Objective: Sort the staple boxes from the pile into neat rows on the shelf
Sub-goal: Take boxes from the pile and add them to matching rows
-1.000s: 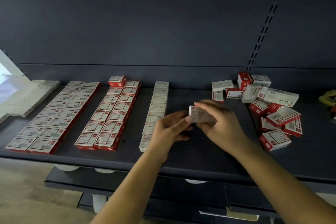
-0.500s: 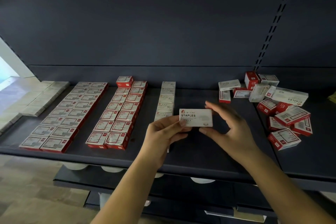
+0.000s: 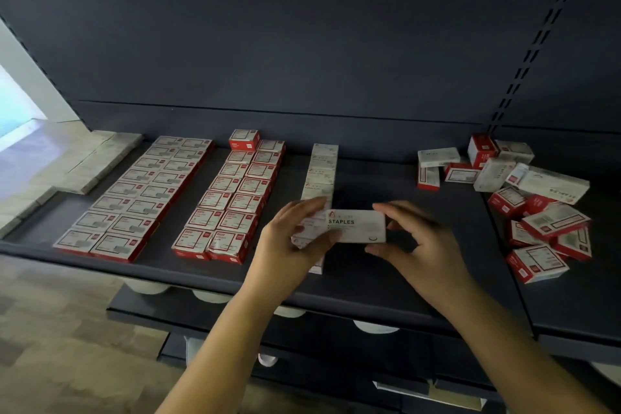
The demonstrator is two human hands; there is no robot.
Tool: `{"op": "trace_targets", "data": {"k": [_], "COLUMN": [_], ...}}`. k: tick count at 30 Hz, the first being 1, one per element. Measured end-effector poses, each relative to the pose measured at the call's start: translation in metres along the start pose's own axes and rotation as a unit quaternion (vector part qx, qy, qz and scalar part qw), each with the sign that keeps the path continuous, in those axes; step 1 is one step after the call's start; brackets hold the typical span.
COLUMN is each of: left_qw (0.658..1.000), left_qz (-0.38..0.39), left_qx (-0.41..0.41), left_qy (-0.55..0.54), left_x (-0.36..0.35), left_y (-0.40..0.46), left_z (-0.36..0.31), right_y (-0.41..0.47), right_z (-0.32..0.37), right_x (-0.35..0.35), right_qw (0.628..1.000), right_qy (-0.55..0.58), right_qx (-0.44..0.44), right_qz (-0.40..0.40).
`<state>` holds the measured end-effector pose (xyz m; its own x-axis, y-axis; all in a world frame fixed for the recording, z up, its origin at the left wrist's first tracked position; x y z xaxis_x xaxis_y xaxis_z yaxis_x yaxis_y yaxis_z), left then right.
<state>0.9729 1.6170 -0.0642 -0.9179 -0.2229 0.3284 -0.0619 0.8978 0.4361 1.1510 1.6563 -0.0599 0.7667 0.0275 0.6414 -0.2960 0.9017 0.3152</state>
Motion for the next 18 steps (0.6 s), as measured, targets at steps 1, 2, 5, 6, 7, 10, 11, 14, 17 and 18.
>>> {"op": "trace_targets", "data": {"k": [1, 2, 5, 6, 7, 10, 11, 14, 17, 18], "left_qw": [0.996, 0.986, 0.954, 0.944, 0.936, 0.918, 0.914, 0.906, 0.896, 0.895], "left_qz": [0.038, 0.079, 0.152, 0.155, 0.151, 0.133, 0.132, 0.133, 0.134, 0.137], "left_qx": [-0.055, -0.099, -0.182, -0.199, -0.215, -0.249, -0.258, -0.282, -0.300, -0.302], "left_qy": [0.066, 0.105, 0.184, 0.212, 0.235, 0.278, 0.284, 0.285, 0.299, 0.300], "left_x": [0.003, 0.005, 0.012, 0.015, 0.020, 0.036, 0.042, 0.064, 0.095, 0.107], "left_y": [0.000, 0.000, -0.005, -0.006, -0.007, -0.010, -0.011, -0.012, -0.013, -0.013], "left_z": [-0.004, -0.008, -0.011, -0.009, -0.007, -0.002, -0.001, 0.001, 0.007, 0.011], "right_y": [0.000, 0.001, 0.002, 0.003, 0.003, 0.006, 0.007, 0.012, 0.021, 0.024], "right_z": [0.005, 0.010, 0.026, 0.030, 0.034, 0.046, 0.052, 0.075, 0.100, 0.108], "right_x": [-0.003, -0.007, -0.021, -0.027, -0.032, -0.049, -0.055, -0.078, -0.103, -0.112], "right_qw": [1.000, 1.000, 0.999, 0.998, 0.997, 0.996, 0.996, 0.995, 0.995, 0.994], "right_qy": [-0.009, -0.012, -0.015, -0.020, -0.025, -0.036, -0.039, -0.047, -0.044, -0.049], "right_qx": [0.008, 0.013, 0.024, 0.028, 0.031, 0.024, 0.023, 0.031, 0.039, 0.041], "right_qz": [0.007, 0.017, 0.047, 0.053, 0.058, 0.076, 0.079, 0.078, 0.085, 0.089]}}
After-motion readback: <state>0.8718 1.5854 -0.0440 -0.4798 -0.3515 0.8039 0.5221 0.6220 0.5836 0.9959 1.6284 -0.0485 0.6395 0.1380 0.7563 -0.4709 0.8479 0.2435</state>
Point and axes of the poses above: each hand's wrist, its own y-axis towards the middle knuckle, its own x-axis out of the back of the hand, z = x × y, the point moved 5 cm from there along y, towards the middle knuckle, and after that the axes turned 13 degrees about -x, right-handed, at the moved point
